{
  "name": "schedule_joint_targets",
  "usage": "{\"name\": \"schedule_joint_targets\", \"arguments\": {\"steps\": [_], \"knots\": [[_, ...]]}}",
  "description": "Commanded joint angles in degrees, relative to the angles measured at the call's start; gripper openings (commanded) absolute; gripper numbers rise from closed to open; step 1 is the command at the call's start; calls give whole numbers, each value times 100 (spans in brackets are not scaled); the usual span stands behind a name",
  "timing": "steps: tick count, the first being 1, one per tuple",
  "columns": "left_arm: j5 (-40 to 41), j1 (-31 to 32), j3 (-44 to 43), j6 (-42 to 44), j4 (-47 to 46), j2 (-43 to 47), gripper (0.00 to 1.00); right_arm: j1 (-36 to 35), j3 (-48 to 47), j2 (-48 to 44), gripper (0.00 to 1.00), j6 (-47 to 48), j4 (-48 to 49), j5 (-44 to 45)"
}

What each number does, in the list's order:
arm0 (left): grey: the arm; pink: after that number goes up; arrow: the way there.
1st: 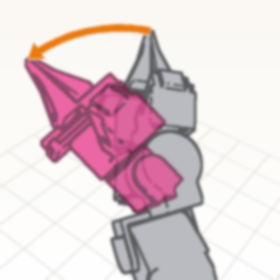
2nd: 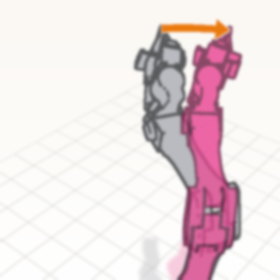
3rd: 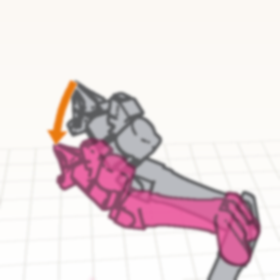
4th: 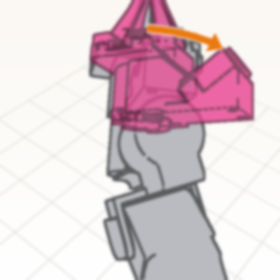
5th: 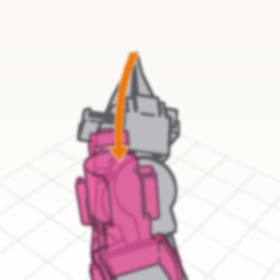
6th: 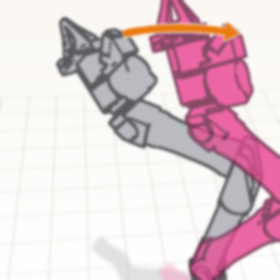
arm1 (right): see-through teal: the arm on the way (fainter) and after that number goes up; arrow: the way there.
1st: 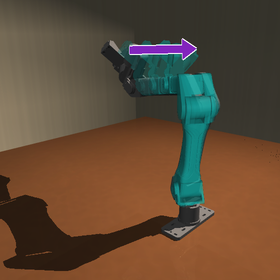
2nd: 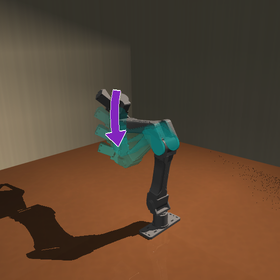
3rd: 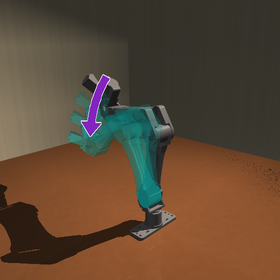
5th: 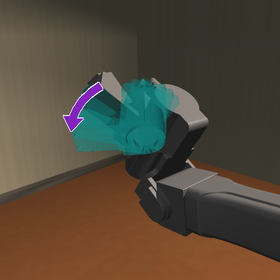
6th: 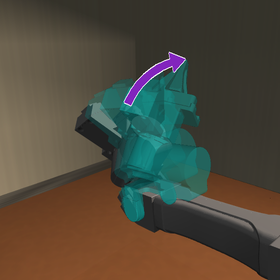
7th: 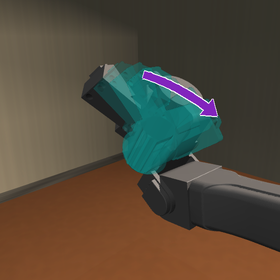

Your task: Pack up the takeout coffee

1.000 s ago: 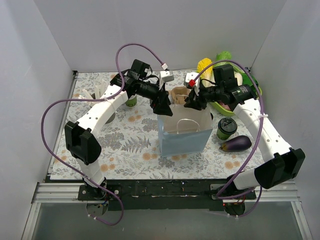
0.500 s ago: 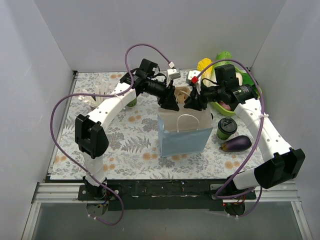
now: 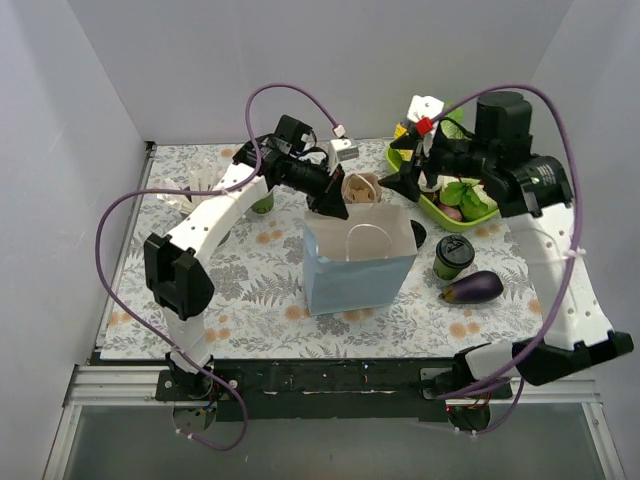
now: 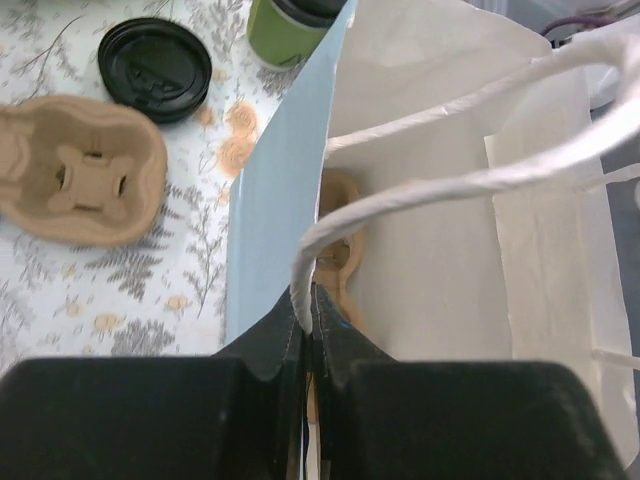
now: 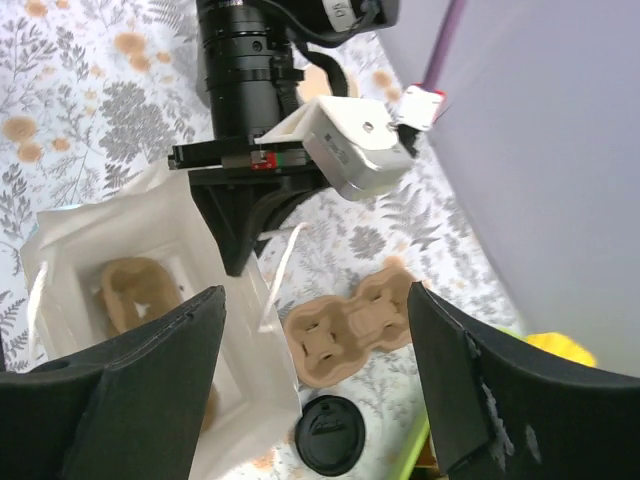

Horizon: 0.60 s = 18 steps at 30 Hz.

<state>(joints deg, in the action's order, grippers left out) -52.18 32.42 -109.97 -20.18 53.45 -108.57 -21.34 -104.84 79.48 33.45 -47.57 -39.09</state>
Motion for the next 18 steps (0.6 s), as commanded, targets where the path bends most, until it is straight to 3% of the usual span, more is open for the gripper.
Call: {"name": "schedule_joint_targets", "arguments": {"steps": [1, 4, 10, 15, 18], "knots": [[1040, -78, 333, 305, 684, 1214, 0, 16, -135, -634, 83, -102, -253, 261], [1683, -113, 713, 296, 526, 1777, 0, 16, 846, -1134, 88, -208, 379, 893], [3046, -105, 1310, 717, 26, 2761, 0, 16, 2386, -1585, 85, 82, 1171, 1667], [3311, -105, 3573, 1122, -1424, 4158, 0, 16, 2679, -1533, 83, 56, 1356, 1791], [3311, -61, 4192, 1201, -1653, 4686, 0, 16, 2662, -1427, 82, 39, 1365, 1747]]}}
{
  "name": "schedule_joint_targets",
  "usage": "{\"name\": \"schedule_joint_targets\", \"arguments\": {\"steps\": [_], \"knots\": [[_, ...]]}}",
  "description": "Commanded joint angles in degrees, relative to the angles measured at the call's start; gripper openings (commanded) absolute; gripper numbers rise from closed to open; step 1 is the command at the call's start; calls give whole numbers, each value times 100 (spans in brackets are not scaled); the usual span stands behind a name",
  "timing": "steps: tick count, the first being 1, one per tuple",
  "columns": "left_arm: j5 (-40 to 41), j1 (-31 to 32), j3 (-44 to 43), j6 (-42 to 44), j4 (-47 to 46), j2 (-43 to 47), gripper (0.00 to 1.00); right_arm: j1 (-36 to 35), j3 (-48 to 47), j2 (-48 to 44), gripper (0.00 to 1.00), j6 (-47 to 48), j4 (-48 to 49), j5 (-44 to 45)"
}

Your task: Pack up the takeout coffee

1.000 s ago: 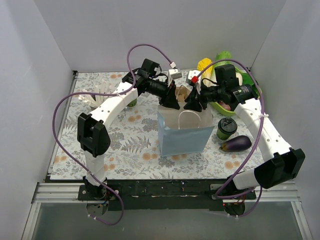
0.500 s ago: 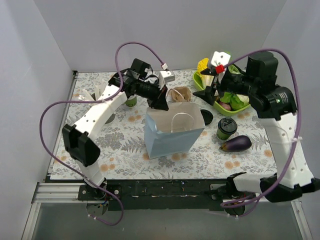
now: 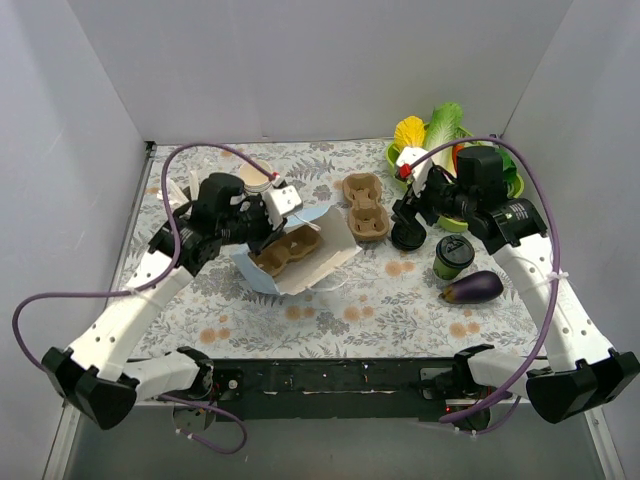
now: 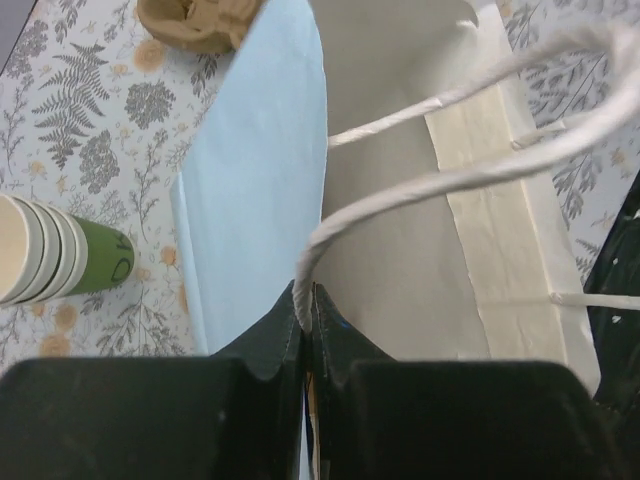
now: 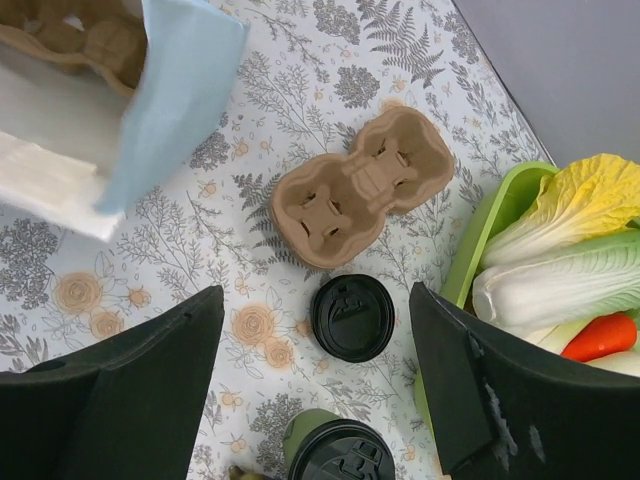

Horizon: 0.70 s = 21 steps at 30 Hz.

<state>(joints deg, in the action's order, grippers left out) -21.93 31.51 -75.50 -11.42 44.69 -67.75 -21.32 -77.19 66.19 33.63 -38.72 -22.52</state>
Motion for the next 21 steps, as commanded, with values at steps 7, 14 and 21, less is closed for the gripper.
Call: {"name": "schedule_joint_targets", "arguments": {"steps": [7, 14, 21], "knots": [[24, 31, 1108, 246, -725, 1132, 0, 14, 98, -98, 80, 83, 435, 37], [-803, 22, 1538, 254, -163, 1553, 0, 14, 380, -80, 77, -40, 330, 196], [-672, 22, 1330, -764, -584, 1440, 0, 14, 310, -72, 76, -84, 189, -227]]}}
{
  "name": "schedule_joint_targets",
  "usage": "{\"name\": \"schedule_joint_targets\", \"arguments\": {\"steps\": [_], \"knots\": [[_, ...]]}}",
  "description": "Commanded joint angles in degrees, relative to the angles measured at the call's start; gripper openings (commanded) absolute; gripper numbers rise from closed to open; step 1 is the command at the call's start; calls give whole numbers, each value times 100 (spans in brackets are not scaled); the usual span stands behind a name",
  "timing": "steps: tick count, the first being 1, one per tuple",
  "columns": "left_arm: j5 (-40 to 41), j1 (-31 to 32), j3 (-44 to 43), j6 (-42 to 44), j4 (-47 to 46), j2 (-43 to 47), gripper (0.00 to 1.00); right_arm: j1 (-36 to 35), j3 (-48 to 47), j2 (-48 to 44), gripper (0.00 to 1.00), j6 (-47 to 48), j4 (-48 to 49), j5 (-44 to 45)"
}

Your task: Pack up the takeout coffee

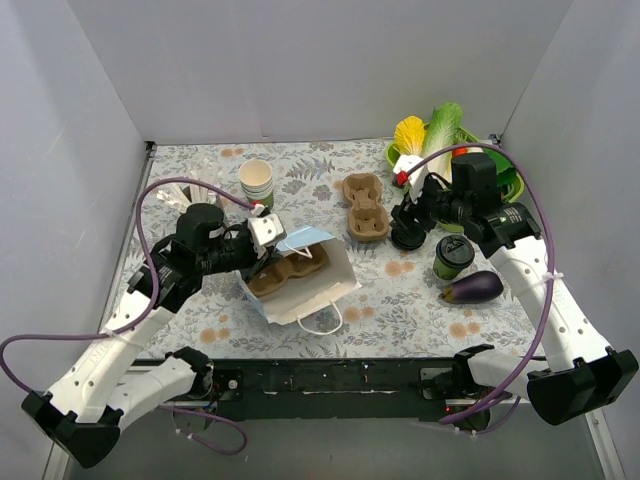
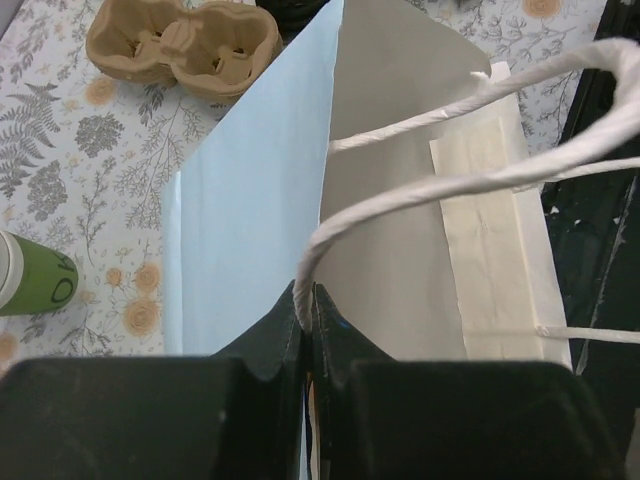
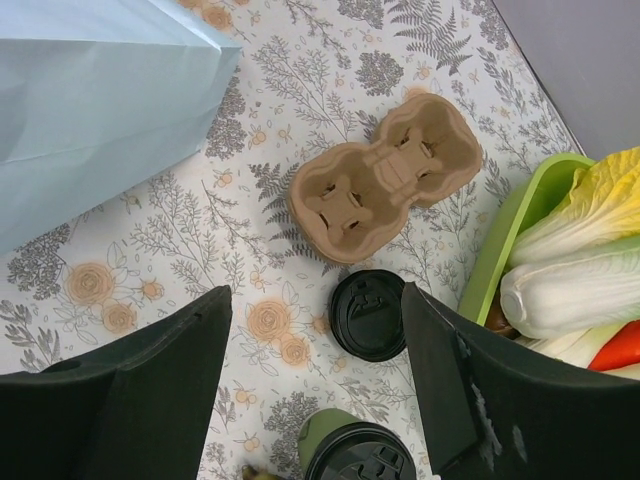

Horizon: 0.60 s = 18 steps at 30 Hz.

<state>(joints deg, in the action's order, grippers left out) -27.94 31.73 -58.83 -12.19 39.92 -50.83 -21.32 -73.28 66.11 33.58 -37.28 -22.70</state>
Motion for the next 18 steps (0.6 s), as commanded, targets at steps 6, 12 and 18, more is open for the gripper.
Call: {"name": "schedule_joint_targets", "arguments": {"steps": [6, 12, 18], "knots": [[-903, -237, -2681, -1435, 971, -1498, 0, 14, -713, 314, 74, -334, -174, -208], [-1337, -316, -2628, -1812, 1547, -1810, 0, 32, -961, 500, 74, -528, -149, -139], [-1283, -430, -892, -1963, 525, -1780, 0, 32, -574, 509, 73, -634, -78, -51]]}}
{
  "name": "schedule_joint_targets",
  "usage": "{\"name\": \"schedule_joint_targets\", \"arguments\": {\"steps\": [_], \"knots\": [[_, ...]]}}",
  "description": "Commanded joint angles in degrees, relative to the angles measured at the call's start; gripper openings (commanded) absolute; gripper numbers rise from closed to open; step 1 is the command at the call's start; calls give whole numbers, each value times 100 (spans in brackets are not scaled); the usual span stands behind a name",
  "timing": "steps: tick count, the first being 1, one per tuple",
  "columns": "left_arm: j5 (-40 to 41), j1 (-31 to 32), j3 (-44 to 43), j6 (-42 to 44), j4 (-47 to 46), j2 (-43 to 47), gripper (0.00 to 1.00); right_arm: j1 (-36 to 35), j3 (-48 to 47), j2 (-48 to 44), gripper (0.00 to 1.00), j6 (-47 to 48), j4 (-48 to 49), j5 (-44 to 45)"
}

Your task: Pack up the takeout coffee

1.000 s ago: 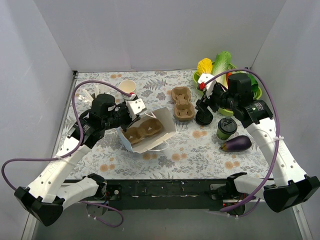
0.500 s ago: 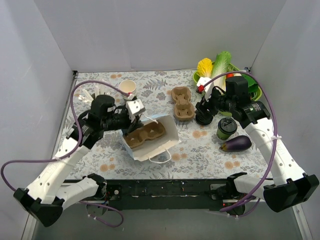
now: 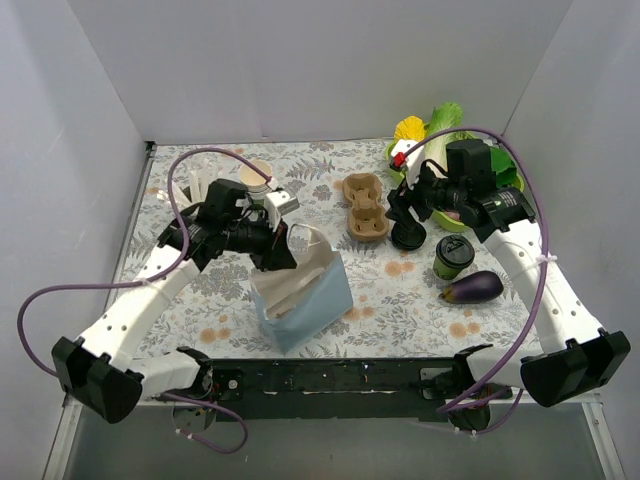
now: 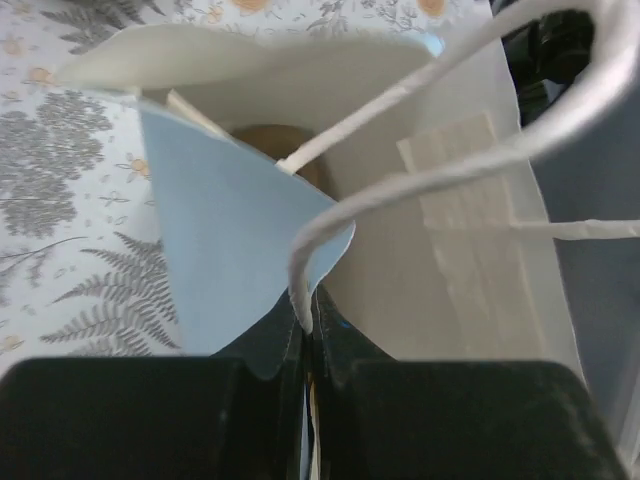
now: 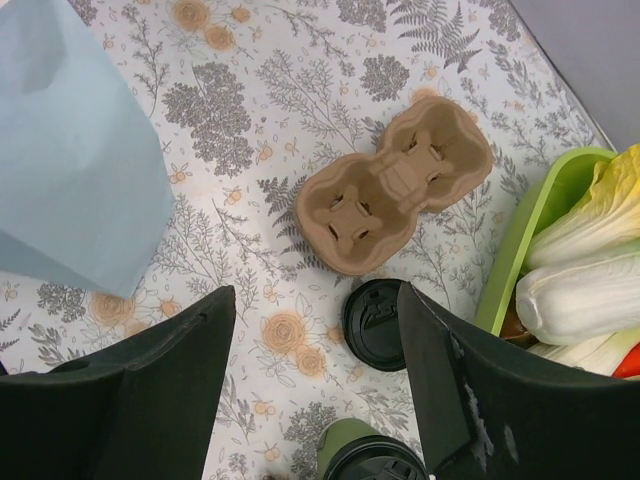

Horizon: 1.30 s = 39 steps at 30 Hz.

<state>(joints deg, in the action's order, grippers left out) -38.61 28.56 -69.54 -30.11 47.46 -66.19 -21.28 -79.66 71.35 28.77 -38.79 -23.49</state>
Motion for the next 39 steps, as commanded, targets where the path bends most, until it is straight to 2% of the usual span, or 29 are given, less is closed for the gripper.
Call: {"name": "schedule_joint_targets", "arguments": {"steps": [1, 2, 3, 4, 5, 7, 8, 9, 11, 12, 13, 14, 17, 18, 19, 22, 23, 24, 25, 28, 29, 30, 32, 35, 39], "knots": [[-374, -148, -136, -180, -107, -288, 0, 36, -75, -7, 73, -127, 38, 28], [-767, -227, -1113, -206, -36, -358, 0, 36, -146, -7, 73, -66, 12, 46], [-962, -228, -1637, -206, 113, -446, 0, 36, -216, -16, 73, -21, -50, 81], [-1121, -219, -2294, -215, 619, -795, 0, 53, -278, -25, 73, 31, -76, 98], [-1253, -228, -3345, -197, 981, -1016, 0, 54, -348, -25, 74, 93, -94, 116], [-1456, -236, -4004, 12, 2007, -1482, 0, 71, -340, -34, 74, 120, -147, 125], [-1465, -254, -3876, 109, 1978, -1415, 0, 71, -253, -42, 74, 111, -129, 99], [-1413, -280, -2839, 84, 1795, -1240, 0, 80, -174, -69, 74, 59, -94, 72], [-1412, -376, -1413, -195, 681, -662, 0, 80, 106, -95, 73, -64, 107, 37], [-1395, -421, -317, -267, 276, -554, 0, 80, 161, -113, 73, -152, 169, 28], [-1290, -456, 94, -302, -276, -500, 0, 80, 213, -104, 73, -196, 230, 11], [-1255, -474, 264, -337, -394, -630, 0, 80, 223, -95, 73, -223, 266, 19], [-1736, -579, -995, -434, 113, -1139, 0, 89, 39, -69, 73, -162, 118, 89], [-1825, -579, -1635, -617, 227, -1237, 0, 97, -58, -121, 73, -101, 82, 116], [-1947, -579, -2773, -706, 568, -1334, 0, 106, -67, -165, 73, -13, 64, 134], [-2036, -588, -4606, -943, 1193, -1782, 0, 115, 29, -341, 74, 58, 55, 178], [-2002, -597, -4682, -970, 1300, -1835, 0, 115, 73, -411, 73, 32, 64, 186], [-2045, -597, -4526, -936, 1362, -1714, 0, 124, 117, -420, 74, -3, 90, 195], [-2071, -597, -3515, -953, 1188, -1513, 0, 124, 248, -438, 74, -108, 117, 204], [-2080, -614, -1726, -1409, 154, -809, 0, 124, 450, -464, 73, -188, 126, 134], [-2046, -649, -877, -1436, -77, -720, 0, 124, 460, -456, 73, -188, 108, 108], [-1993, -676, -590, -1463, -462, -650, 0, 124, 451, -447, 73, -171, 73, 90], [-1870, -702, -237, -1349, -571, -763, 0, 133, 294, -438, 73, -83, 12, 107], [-1870, -711, -306, -1331, -711, -860, 0, 124, 109, -499, 73, 66, -155, 90], [-1703, -711, 26, -1287, -835, -729, 0, 124, 274, -701, 74, 163, -156, -68]]}}
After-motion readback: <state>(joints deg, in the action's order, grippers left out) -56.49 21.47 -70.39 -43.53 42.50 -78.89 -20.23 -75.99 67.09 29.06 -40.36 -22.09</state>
